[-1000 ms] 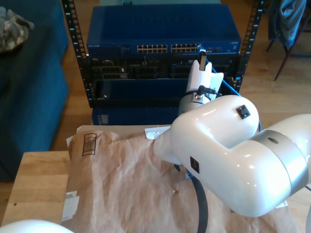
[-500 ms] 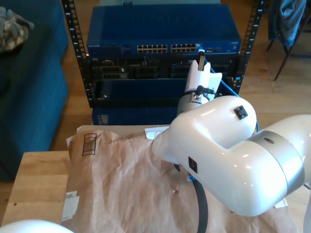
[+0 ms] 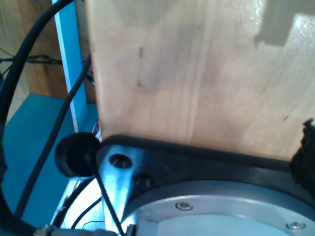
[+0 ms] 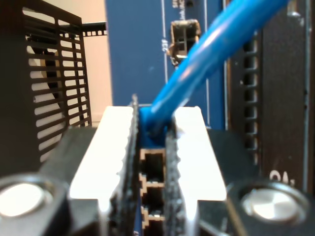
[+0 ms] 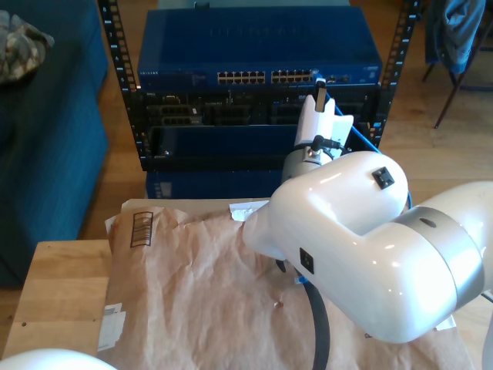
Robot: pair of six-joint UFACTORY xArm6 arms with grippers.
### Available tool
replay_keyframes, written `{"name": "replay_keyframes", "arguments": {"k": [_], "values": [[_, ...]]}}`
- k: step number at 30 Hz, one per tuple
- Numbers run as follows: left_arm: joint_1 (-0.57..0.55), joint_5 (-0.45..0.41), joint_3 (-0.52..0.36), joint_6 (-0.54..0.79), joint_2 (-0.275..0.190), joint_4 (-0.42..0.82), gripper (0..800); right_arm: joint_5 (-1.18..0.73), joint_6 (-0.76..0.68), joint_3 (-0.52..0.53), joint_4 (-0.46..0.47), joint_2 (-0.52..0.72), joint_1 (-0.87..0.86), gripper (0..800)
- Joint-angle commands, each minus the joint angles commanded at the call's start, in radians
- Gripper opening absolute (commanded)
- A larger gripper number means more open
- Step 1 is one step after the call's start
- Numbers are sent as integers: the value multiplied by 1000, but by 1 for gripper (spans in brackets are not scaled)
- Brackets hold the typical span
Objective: Grab the cable and plug it in
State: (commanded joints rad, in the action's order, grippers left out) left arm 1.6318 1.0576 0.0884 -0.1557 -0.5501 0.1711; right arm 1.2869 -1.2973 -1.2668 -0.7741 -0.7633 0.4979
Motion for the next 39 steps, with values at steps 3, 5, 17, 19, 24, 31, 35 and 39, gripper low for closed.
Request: {"name": "replay_keyframes", "arguments": {"k": [3,5,17,19,24,31,35,39], "values": [[0,0,0,0,0,0,800,-2,0,-3,0,0,0,0],[0,0,0,2,0,0,800,-2,0,-5,0,-2,0,0],[0,0,0,0,0,0,800,-3,-2,-9,0,3,2,0],[0,0,0,0,0,0,800,-3,-2,-9,0,5,2,0],[0,0,2,2,0,0,800,-3,-3,-12,2,3,3,0],[0,0,0,0,0,0,800,-8,-3,-31,2,-5,3,0],[0,0,2,2,0,-2,800,-8,-3,-43,3,-12,2,0],[0,0,0,0,0,0,800,-29,-2,-69,3,-25,2,0]]}}
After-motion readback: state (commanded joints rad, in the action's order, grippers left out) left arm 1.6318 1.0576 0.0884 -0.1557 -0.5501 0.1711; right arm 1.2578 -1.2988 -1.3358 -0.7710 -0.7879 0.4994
